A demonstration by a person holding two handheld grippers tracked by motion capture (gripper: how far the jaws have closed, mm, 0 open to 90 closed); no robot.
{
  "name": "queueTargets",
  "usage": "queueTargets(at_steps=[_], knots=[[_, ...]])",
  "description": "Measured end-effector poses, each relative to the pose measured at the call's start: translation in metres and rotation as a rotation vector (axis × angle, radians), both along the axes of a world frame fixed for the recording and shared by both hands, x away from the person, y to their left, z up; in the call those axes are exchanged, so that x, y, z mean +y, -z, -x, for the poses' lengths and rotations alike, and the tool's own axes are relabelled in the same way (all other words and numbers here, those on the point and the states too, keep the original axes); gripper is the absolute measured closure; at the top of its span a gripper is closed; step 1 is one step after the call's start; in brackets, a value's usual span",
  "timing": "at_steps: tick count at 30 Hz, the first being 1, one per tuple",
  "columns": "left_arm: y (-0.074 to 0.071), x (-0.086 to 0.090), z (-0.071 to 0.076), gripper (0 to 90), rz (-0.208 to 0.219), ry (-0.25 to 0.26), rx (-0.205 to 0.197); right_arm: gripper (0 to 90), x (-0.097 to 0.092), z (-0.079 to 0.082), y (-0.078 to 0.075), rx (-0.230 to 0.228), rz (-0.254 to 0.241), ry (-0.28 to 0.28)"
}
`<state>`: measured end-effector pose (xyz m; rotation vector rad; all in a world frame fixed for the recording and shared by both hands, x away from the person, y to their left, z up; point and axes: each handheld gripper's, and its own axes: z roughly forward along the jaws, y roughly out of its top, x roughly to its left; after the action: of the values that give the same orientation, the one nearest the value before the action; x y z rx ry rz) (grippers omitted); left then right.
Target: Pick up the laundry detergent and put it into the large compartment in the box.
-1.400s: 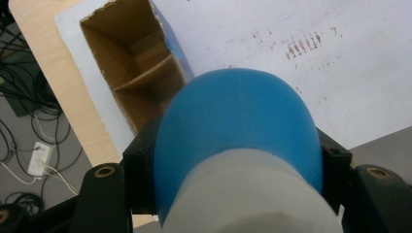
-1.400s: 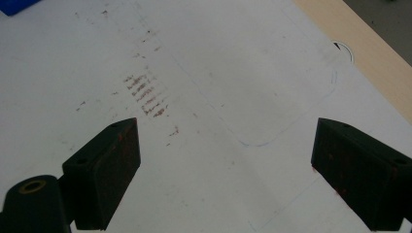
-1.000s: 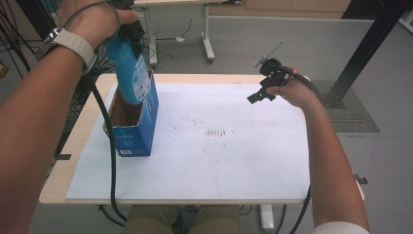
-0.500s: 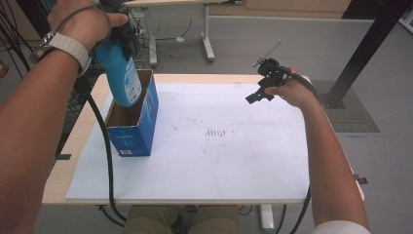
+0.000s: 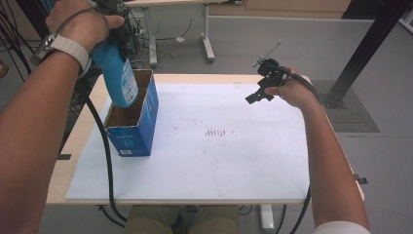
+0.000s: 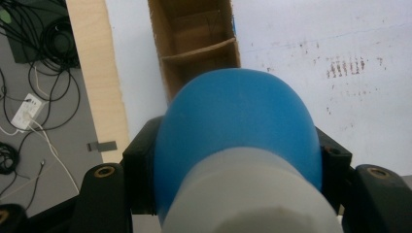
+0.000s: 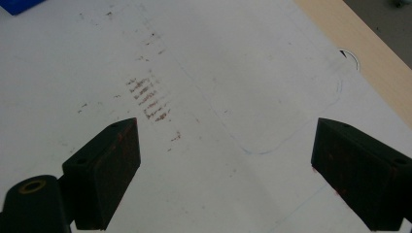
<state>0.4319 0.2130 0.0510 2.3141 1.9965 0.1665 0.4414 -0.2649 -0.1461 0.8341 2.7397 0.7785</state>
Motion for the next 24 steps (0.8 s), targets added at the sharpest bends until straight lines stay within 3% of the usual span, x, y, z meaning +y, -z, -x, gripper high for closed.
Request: queueTargets(at_steps=[24], knots=[[0.030,0.004,-0.009,37.4,0.000,-0.020,0.000,10.5,-0.001,0.000,0.000,0.000,-0.001,0.003]])
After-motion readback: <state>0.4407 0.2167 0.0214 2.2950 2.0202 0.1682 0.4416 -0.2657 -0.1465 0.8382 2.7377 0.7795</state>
